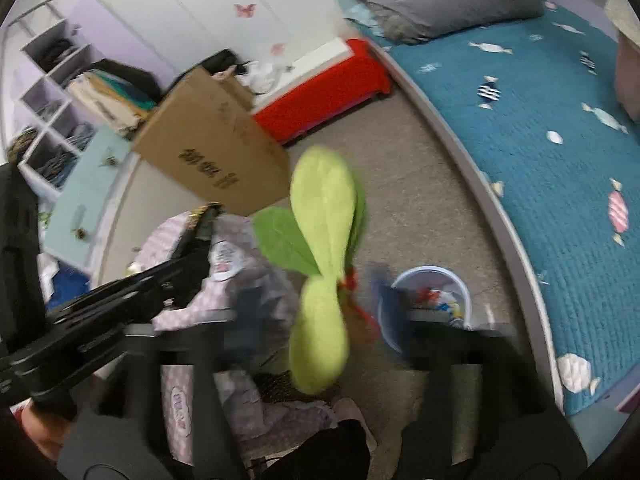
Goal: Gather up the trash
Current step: 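Carry both items to the basin and open the right tool over it, then open the left tool to drop the black snack bag into the basin, then move both tools back over the paper box on the table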
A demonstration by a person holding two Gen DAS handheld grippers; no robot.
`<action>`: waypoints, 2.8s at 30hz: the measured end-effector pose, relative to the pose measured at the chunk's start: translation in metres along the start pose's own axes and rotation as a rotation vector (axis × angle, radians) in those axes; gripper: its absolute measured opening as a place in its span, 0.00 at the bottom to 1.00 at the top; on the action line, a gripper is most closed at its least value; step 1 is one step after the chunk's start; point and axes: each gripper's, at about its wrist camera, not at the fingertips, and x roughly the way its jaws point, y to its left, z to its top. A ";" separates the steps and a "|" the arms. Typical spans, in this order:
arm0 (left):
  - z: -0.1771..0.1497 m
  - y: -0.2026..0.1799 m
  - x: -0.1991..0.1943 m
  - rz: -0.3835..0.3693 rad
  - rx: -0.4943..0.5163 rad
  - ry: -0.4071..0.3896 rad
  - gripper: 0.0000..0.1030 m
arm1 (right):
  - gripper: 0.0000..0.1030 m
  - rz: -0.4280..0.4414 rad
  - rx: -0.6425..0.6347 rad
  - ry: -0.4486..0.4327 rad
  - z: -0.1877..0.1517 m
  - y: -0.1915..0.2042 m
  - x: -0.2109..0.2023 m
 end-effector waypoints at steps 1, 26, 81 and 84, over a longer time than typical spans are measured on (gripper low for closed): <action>0.002 0.000 0.001 0.001 0.004 0.002 0.21 | 0.68 0.005 0.000 -0.005 0.001 -0.001 0.000; 0.014 -0.025 0.013 -0.012 0.098 0.005 0.23 | 0.68 -0.043 0.027 -0.043 0.003 -0.010 -0.017; -0.117 0.262 -0.149 0.351 -0.580 -0.178 0.71 | 0.68 0.370 -0.518 0.169 -0.067 0.283 0.061; -0.131 0.302 -0.155 0.418 -0.612 -0.177 0.71 | 0.68 0.372 -0.549 0.197 -0.083 0.311 0.083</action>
